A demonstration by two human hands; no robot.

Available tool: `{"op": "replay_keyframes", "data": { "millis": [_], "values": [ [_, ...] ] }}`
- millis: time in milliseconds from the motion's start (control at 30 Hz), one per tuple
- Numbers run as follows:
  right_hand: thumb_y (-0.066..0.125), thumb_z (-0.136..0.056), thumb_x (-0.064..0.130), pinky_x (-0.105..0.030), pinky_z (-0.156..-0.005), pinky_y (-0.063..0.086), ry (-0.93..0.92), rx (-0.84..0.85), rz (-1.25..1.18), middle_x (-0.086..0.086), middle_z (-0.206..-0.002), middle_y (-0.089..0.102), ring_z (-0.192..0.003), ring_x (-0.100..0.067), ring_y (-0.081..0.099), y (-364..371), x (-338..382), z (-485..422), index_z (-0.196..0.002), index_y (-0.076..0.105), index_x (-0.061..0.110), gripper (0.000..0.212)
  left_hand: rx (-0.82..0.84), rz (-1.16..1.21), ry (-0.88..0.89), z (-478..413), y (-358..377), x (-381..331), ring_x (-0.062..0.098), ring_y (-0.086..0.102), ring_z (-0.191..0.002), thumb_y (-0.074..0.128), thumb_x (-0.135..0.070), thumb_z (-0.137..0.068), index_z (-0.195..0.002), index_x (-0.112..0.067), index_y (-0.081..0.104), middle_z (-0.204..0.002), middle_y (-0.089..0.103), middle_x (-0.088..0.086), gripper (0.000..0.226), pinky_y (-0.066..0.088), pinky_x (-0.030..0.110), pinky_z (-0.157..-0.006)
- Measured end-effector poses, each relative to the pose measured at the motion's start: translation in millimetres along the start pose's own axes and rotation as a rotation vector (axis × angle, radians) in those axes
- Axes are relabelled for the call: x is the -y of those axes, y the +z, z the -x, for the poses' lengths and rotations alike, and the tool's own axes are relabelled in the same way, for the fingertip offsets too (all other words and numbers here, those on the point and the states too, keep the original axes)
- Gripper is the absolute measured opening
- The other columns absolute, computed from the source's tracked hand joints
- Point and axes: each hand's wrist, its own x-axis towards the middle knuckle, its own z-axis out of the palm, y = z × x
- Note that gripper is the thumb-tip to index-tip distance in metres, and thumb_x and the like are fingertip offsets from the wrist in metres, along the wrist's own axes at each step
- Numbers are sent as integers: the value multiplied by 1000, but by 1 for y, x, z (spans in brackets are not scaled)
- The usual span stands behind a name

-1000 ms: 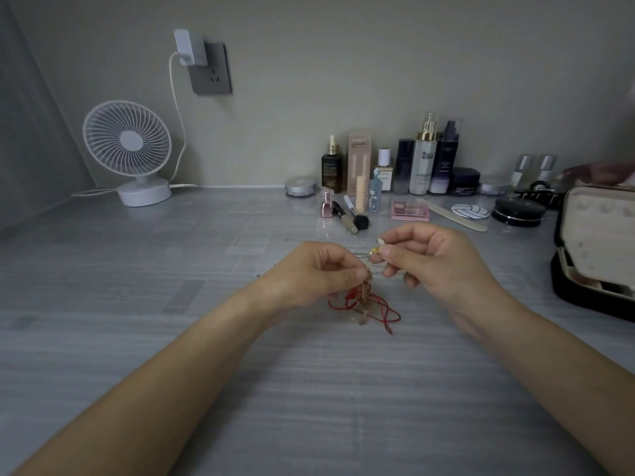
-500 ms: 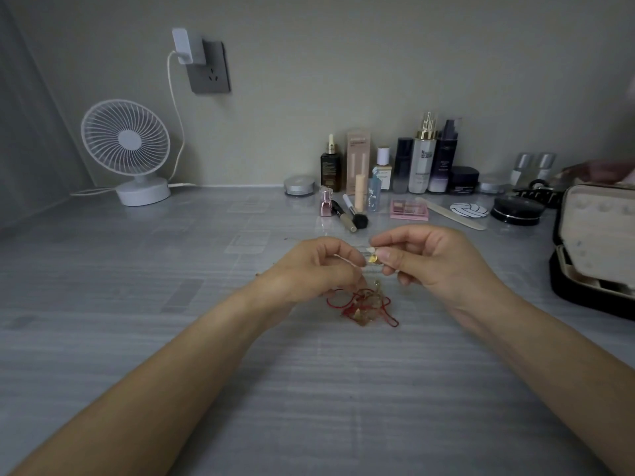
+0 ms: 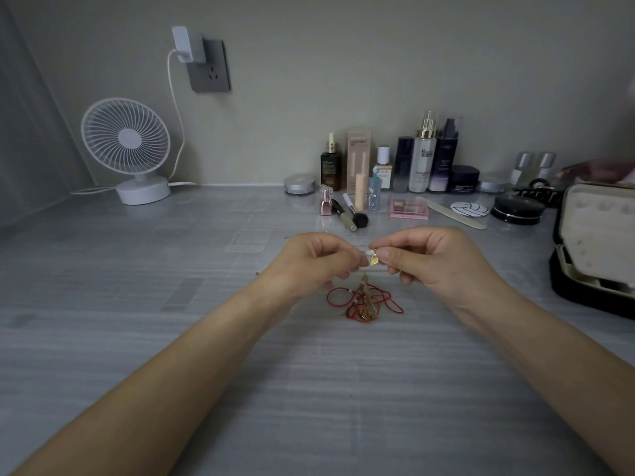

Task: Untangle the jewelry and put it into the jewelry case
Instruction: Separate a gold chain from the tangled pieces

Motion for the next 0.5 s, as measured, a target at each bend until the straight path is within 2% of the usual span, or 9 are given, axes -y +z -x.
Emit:
{"op": "replay_keyframes", "data": {
  "millis": [100, 200, 300, 400, 500],
  "values": [
    [66, -80, 3, -11, -47, 41, -10, 4, 30, 10, -48, 62, -45, 3, 52, 1, 1, 0, -84, 71, 15, 14, 16, 39, -42, 0, 3, 0, 7, 60, -76, 53, -12, -90, -71, -18, 63, -71, 67, -11, 22, 45, 22, -69],
    [66, -80, 1, -11, -46, 41, -23, -1, 16, 8, -50, 61, -45, 3, 52, 1, 1, 0, -81, 70, 17, 16, 80, 131, -90, 0, 7, 0, 15, 65, -81, 45, -14, -93, -78, -12, 56, -81, 71, 2, 19, 45, 28, -75],
    [65, -81, 1, -12, -47, 41, -35, -21, 0, 8, -51, 59, -46, 3, 51, 0, 1, -1, -81, 69, 16, 15, 139, 198, -89, 2, 8, 0, 16, 63, -69, 44, -14, -95, -80, -14, 51, -75, 69, 7, 17, 44, 28, -71],
    [63, -83, 4, -12, -48, 42, -22, -36, -8, 9, -51, 60, -50, 3, 53, -3, 0, -3, -82, 68, 17, 13, 152, 195, -66, 3, 6, 2, 14, 63, -64, 50, -9, -93, -86, -14, 54, -70, 68, 3, 9, 43, 27, -66],
    [59, -87, 5, -14, -49, 45, 11, -45, -61, 3, -65, 66, -57, 1, 61, -4, 0, -4, -83, 65, 17, 14, 182, 168, -73, 2, 6, 4, 10, 63, -63, 53, -7, -91, -90, -13, 61, -71, 69, 0, 10, 44, 22, -62]
  ]
}}
